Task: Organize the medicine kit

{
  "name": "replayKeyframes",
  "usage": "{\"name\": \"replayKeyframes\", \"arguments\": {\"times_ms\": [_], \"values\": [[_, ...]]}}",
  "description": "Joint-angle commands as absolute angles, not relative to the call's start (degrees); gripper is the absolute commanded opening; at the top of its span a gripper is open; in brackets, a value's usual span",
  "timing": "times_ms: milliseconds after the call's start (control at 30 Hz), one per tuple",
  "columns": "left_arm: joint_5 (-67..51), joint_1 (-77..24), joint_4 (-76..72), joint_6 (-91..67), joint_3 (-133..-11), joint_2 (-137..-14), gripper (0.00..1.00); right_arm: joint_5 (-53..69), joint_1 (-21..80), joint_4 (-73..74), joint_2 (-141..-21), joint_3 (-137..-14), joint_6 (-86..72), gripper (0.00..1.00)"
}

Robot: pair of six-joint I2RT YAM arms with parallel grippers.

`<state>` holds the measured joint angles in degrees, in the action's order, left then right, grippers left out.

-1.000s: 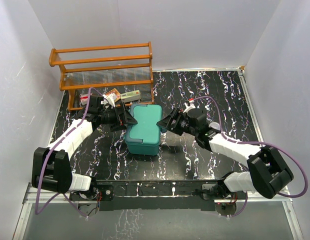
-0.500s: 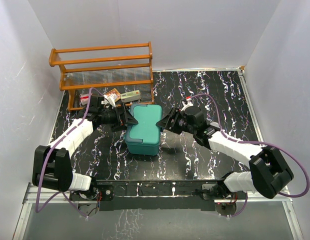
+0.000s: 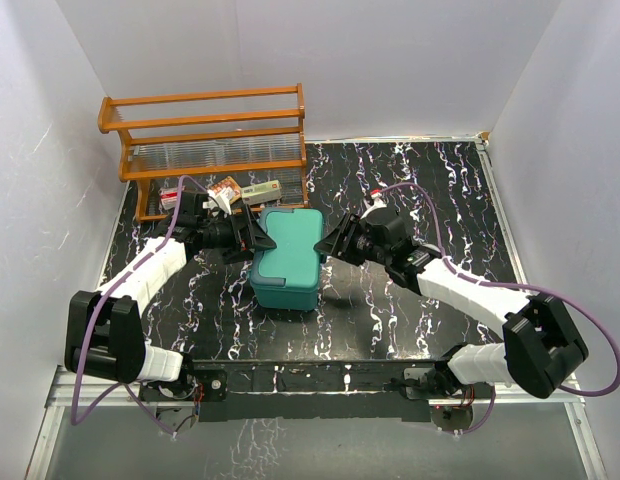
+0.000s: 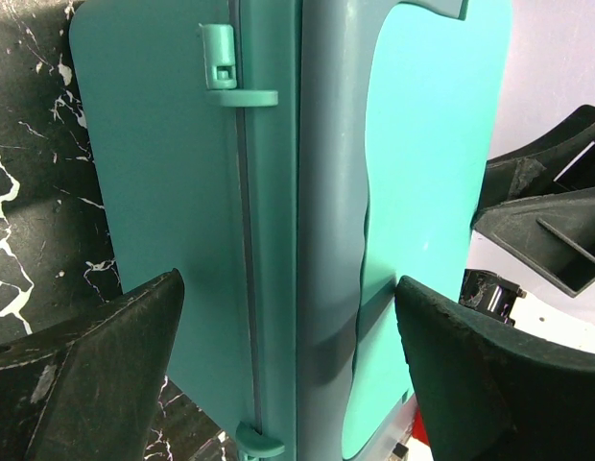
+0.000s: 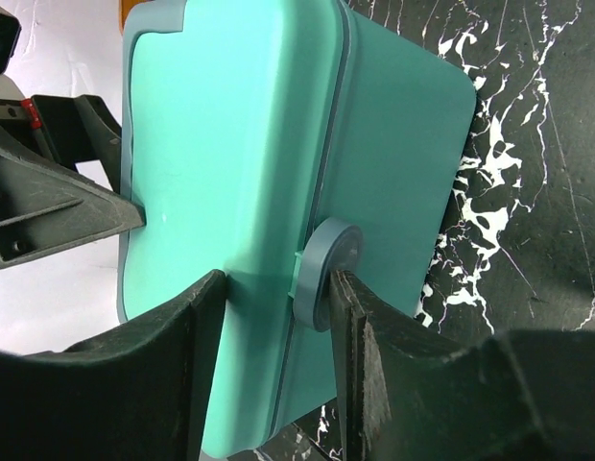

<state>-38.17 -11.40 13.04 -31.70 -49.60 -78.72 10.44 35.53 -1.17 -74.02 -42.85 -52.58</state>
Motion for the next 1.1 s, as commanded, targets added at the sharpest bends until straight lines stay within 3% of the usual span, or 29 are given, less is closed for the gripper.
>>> {"name": "replayKeyframes", "arguments": {"times_ms": [0, 167, 400, 533, 833, 1067], "values": [[-36.9, -11.3, 15.0, -30.8, -48.3, -79.5, 0.88, 9.1, 37.0, -1.7, -72.9, -47.2, -51.2, 0.33], [-37.0, -11.3, 15.1, -30.8, -48.3, -79.4, 0.88, 8.9, 37.5, -0.7, -73.0, -48.2, -51.2, 0.27], [-37.2, -11.3, 14.9, -31.0, -48.2, -79.5, 0.88, 9.2, 37.8, -0.8, -73.3, -48.7, -50.6, 0.28], [-37.2, -11.3, 15.0, -31.0, -48.3, -79.4, 0.88, 9.7, 37.9, -0.8, -74.4, -48.6, -50.6, 0.33], [-37.2, -11.3, 15.3, -31.0, -48.6, -79.7, 0.88, 11.3, 37.9, -3.0, -76.3, -47.6, -50.9, 0.56], [-37.5, -11.3, 15.0, -31.1, -48.4, -79.9, 0.88, 13.9, 37.8, -4.7, -78.3, -48.1, -51.0, 0.58]]}}
